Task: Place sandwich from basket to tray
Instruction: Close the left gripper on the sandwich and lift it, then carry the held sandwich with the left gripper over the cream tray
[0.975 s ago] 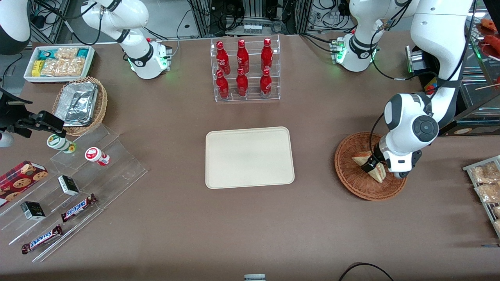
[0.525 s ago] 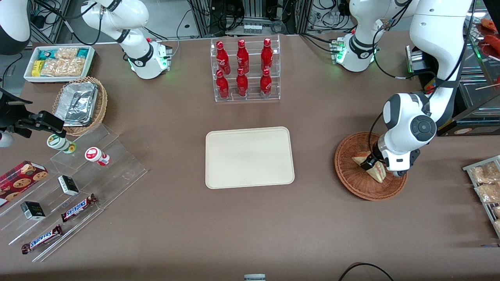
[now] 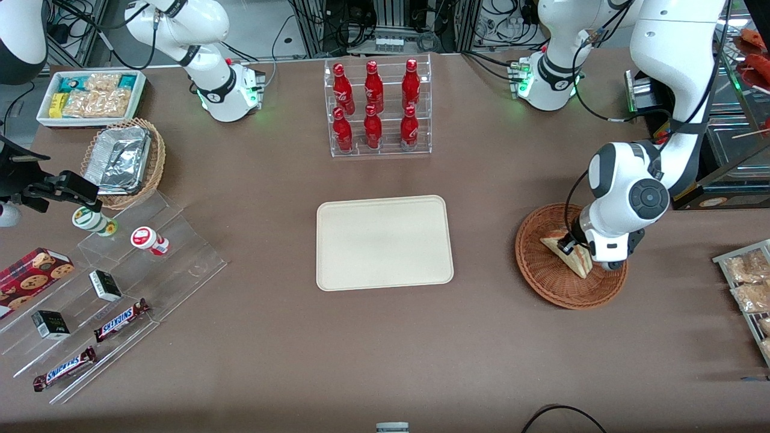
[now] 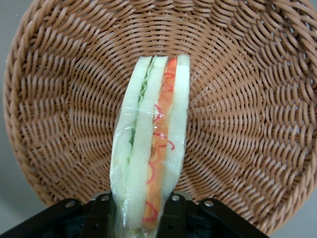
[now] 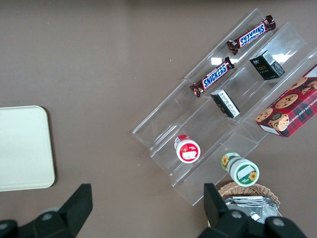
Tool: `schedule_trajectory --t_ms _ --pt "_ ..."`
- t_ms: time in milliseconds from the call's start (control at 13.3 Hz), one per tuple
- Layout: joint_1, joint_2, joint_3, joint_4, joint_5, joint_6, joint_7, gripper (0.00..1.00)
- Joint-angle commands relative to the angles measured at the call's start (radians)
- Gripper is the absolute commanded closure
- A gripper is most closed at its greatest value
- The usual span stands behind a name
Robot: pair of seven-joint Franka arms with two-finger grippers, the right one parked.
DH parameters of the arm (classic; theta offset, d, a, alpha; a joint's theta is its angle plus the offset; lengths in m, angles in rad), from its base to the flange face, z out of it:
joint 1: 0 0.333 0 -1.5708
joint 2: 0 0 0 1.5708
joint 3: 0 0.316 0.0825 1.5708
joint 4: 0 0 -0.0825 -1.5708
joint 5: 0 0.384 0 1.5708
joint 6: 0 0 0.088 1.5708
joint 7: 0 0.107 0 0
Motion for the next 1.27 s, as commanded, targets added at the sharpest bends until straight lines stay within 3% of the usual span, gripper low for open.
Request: schedule_trajectory --t_ms 0,300,600,1200 --pt "-0.039 -0.032 0.006 0.084 0.02 -0.126 -0.015 1.0" --pt "-0.122 -0.028 0.005 0.196 0.02 -0.269 -0.009 1.0" --pt "-0.242 -0.021 0.003 0.234 0.014 -0.291 -0.017 1.0" --pt "-0.498 0.191 0.002 0.502 -0.018 -0.289 -0.064 1.0"
